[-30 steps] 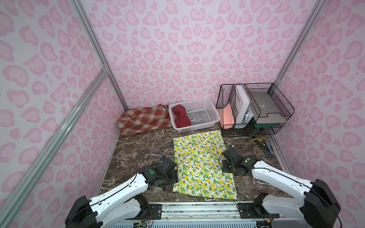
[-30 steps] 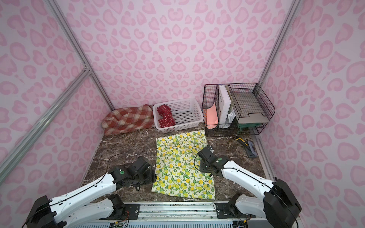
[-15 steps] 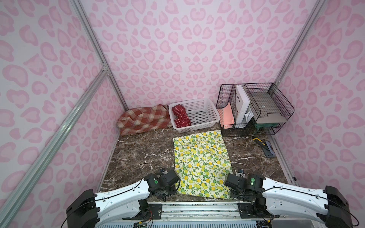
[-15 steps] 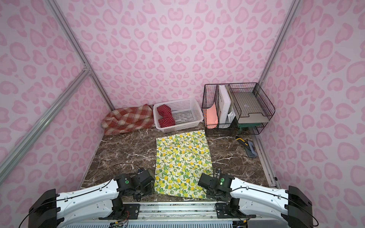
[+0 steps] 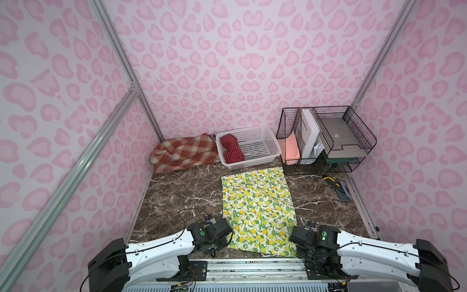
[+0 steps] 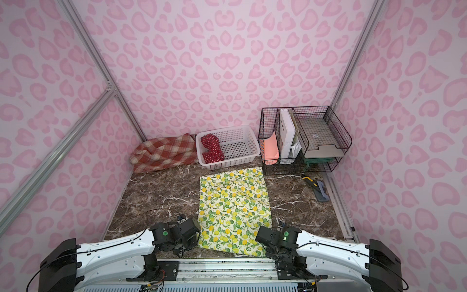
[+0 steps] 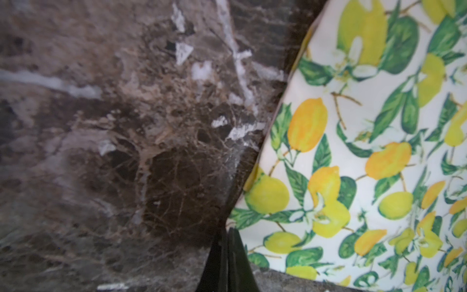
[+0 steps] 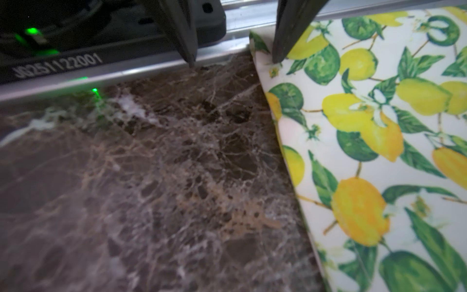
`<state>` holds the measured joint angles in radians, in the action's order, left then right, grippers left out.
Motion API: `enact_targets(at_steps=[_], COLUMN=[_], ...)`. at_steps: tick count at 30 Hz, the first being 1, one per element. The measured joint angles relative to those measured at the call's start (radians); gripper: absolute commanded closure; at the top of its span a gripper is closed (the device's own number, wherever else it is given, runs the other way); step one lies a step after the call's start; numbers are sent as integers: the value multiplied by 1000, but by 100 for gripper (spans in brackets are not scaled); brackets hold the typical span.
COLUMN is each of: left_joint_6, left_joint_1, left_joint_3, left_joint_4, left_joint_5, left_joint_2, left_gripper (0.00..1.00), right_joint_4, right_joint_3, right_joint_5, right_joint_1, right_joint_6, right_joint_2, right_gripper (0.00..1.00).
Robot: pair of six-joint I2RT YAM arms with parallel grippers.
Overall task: Roll up the skirts
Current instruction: Fold the skirt at the center of the board.
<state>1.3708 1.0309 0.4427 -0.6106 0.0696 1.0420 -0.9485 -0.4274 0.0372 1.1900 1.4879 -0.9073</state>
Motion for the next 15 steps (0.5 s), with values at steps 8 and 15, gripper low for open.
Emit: enact_targets(at_steps=[8, 15], left_joint_6=[8, 11], left_joint_1=[5, 6], left_joint_3=[29, 31], left_joint_4=[-2, -5], left_joint_5=[8, 14], left_joint_2=[51, 47], left_gripper=[100, 100], right_joint_4=[67, 111], right_joint_3=[23, 48], right_joint_5=[-57, -82], right_joint_1=[-1, -5], right_joint_6=[3, -4], right_joint_2=[52, 48], right_gripper=[71, 97])
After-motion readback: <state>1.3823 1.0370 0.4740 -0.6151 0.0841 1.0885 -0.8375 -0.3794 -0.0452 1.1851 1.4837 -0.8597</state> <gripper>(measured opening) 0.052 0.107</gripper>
